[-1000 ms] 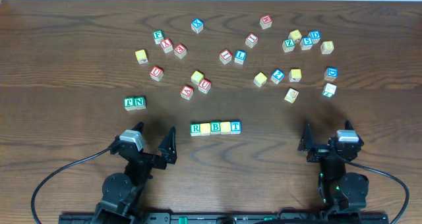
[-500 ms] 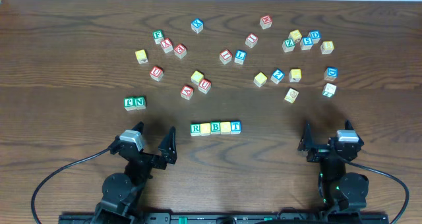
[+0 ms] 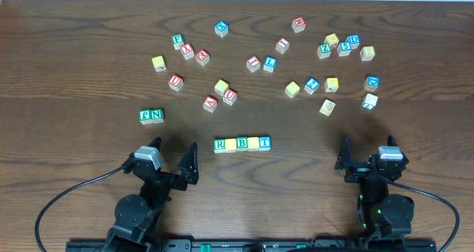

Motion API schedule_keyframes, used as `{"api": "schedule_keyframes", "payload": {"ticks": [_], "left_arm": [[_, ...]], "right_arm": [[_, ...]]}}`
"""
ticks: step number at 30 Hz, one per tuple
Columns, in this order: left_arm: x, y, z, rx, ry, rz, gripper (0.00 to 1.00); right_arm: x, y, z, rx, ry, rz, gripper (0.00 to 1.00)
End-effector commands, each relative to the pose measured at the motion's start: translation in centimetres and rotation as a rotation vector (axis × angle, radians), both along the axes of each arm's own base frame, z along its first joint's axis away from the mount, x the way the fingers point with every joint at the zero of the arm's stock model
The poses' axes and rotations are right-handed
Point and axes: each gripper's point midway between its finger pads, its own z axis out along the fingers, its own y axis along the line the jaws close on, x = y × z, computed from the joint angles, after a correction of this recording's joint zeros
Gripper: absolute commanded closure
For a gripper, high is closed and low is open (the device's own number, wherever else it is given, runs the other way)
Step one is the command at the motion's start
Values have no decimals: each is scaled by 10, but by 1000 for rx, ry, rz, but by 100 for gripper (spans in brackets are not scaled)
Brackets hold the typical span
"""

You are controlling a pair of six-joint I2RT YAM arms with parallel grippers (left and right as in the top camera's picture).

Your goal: Spell out ROBOT

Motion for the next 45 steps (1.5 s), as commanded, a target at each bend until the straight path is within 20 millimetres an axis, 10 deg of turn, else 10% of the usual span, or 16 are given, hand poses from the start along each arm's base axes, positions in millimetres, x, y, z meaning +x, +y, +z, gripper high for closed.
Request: {"api": "schedule_keyframes", "payload": {"ticks": [1,16,45], "left_arm": [[0,4,-17,21,46,20,2],[12,71,-17,15,49,299,2],[12,73,-17,14,49,305,2]], "right_arm": [[0,0,0,-7,-2,6,1],[0,0,0,-7,-2,6,1],[0,0,0,-7,-2,6,1]]}}
